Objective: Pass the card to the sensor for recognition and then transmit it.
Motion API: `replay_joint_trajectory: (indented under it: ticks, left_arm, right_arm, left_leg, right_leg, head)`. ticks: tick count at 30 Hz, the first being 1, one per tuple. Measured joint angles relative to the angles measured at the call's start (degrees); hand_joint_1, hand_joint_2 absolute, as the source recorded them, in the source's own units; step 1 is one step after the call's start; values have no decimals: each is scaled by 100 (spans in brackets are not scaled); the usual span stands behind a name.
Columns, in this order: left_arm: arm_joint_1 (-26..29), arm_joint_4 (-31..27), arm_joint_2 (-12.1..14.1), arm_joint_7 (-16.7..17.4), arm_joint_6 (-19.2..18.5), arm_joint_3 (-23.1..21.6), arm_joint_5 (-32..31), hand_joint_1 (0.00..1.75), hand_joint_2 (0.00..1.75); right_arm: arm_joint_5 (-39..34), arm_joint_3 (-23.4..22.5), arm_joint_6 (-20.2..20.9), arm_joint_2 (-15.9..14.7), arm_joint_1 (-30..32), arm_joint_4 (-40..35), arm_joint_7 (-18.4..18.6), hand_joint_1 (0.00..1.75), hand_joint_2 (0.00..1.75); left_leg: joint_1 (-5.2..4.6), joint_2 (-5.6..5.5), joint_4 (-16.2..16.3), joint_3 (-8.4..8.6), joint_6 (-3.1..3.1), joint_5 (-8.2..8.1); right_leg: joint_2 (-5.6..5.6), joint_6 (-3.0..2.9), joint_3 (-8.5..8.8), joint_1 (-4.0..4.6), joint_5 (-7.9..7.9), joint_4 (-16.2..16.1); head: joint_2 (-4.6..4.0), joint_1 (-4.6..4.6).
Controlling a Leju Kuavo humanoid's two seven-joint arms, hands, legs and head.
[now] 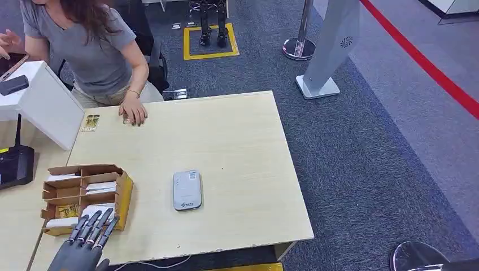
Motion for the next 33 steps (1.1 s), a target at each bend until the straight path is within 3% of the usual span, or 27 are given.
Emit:
replay_joint_trajectory:
  ticks: [9,11,14,15,22,33]
  left_arm:
    - [60,134,-228,294,149,-118,-285,0,175]
    - [72,142,-258,640,313,-125,-534,0,175]
    - [-107,153,-164,1545,505,-384,-614,0,175]
    - [-147,155,-142,1645,510,-449,-623,0,175]
    - [-140,230,-129,1727,564,-499,-645,0,175]
    - [67,260,-140,1730,610,-103,-643,0,175]
  right_arm:
    - [18,-59,-7,-9,0,-4,7,0,175]
    - [44,-72,-15,-13,0,-4,7,0,175]
    - [94,-81,-44,-15,-10,-4,7,0,175]
    - [123,-81,-55,-15,-21,-4,7,0,175]
    - [188,-81,-74,-15,-28,-4,37,0,175]
    - [240,-83,-74,-15,-21,-4,118,0,175]
  left_leg:
    - [1,0,0,1,0,0]
    - [1,0,0,1,0,0]
    - [2,-5,0,0,0,1]
    - [2,-4,0,2,0,1]
    - [1,-3,0,3,0,0]
    - [1,-2,0,3,0,0]
  right_leg:
    - [-1,0,0,0,0,0]
    - [-1,0,0,0,0,0]
    - [-12,0,3,0,0,0]
    - [-11,0,3,0,0,0]
    - [-7,0,3,0,0,0]
    - [-7,0,3,0,0,0]
  head:
    - [0,2]
    - [0,0]
    - [0,4]
    - [-2,-2]
    - [0,2]
    - [-2,0]
